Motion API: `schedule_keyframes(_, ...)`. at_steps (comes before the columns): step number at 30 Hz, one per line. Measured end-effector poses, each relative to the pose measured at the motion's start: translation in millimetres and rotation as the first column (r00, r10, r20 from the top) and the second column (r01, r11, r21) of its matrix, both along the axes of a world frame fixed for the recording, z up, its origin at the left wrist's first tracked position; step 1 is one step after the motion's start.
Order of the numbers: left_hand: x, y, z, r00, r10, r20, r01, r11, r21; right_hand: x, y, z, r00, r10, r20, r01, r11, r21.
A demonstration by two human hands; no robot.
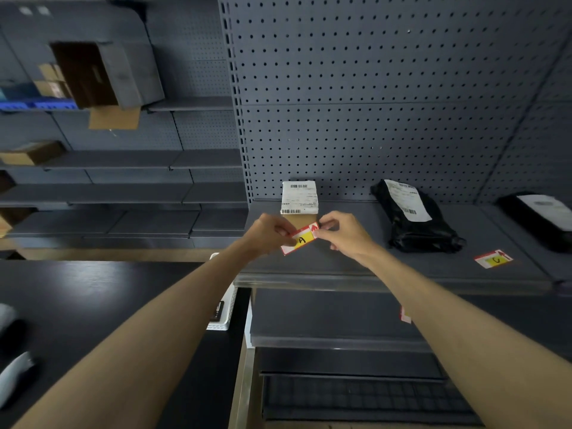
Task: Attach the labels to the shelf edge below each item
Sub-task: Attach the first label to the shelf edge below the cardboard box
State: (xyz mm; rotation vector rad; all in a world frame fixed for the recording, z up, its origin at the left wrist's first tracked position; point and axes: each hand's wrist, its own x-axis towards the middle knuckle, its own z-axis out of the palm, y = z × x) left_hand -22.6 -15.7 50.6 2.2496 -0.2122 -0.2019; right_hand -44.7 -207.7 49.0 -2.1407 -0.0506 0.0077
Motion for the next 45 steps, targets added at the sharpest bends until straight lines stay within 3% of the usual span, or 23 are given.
schedule_keyframes(4, -8, -10, 1, 0.999, -0.027, 0.030, 0.026, 1.000, 0.008, -9, -5, 0, 1.000, -0.010, 0.009, 0.010, 0.998, 0.067)
schedule_keyframes(8, -15, -10, -8, 0.995, -0.006, 0.097, -0.001, 0.997, 0.080, -14, -3, -8, 0.999, 0.002, 0.036, -0.004, 0.999, 0.032)
schedule_keyframes(15, -52, 12, -52, 0.967, -0.005, 0.255, -0.085, 0.936, 0.341, -26, -2, -29, 0.998, 0.004, 0.070, 0.000, 0.998, -0.061)
schedule_keyframes(22, -75, 12, -81, 0.918, -0.135, 0.372, -0.040, 0.903, 0.428, -34, -4, -43, 0.997, -0.019, 0.079, 0.024, 0.997, -0.067)
schedule_keyframes(34, -81, 17, -89, 0.884, -0.146, 0.445, -0.042, 0.921, 0.387, -38, 17, -55, 0.989, 0.077, 0.126, -0.044, 0.968, -0.246)
schedule_keyframes(45, -77, 19, -83, 0.898, -0.146, 0.414, -0.021, 0.927, 0.374, -39, 21, -58, 0.972, 0.199, 0.121, -0.112, 0.856, -0.506)
